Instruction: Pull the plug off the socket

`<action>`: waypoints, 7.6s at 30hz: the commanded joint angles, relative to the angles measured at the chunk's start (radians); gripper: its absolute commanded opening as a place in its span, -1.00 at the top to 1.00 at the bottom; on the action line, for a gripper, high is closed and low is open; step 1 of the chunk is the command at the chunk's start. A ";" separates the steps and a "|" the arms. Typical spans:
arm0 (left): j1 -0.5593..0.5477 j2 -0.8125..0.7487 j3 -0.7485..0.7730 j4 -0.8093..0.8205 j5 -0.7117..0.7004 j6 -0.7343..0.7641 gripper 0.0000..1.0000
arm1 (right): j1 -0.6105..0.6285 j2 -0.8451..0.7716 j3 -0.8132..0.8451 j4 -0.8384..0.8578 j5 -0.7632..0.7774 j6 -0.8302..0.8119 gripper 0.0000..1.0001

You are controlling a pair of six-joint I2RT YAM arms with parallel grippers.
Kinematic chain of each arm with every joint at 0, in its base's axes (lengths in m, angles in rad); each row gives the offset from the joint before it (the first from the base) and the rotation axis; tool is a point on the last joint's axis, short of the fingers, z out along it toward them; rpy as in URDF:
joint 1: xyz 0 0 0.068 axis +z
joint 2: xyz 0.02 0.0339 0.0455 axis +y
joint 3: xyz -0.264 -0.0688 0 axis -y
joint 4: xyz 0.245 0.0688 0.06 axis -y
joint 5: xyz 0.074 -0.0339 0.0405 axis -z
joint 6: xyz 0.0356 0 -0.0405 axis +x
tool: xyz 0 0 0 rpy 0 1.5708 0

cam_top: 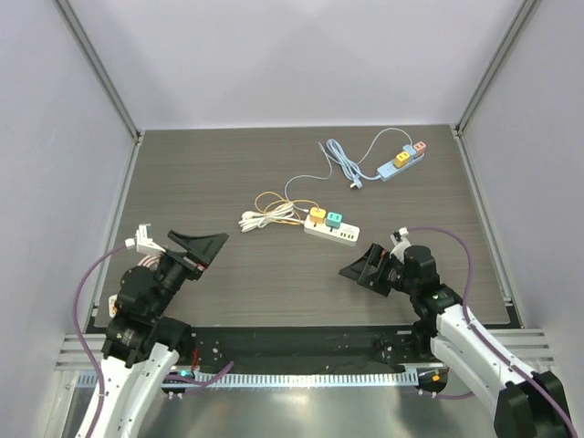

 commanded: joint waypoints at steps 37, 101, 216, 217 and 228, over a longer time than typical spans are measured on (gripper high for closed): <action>0.376 1.293 0.744 -0.832 -0.655 0.121 -0.91 | -0.014 0.160 0.314 -0.205 -0.019 -0.244 -0.99; 0.658 1.330 0.548 -0.422 -0.319 0.477 -0.53 | -0.014 0.303 0.385 -0.204 0.004 -0.339 -0.99; 0.641 0.925 0.351 -0.422 -0.328 0.310 1.00 | 0.683 1.869 1.621 0.546 -0.051 0.272 -0.65; 0.640 0.930 0.354 -0.425 -0.328 0.312 1.00 | 0.683 1.872 1.621 0.546 -0.051 0.273 -0.62; 0.640 0.950 0.355 -0.451 -0.326 0.299 1.00 | 0.684 1.884 1.626 0.589 -0.059 0.311 -0.28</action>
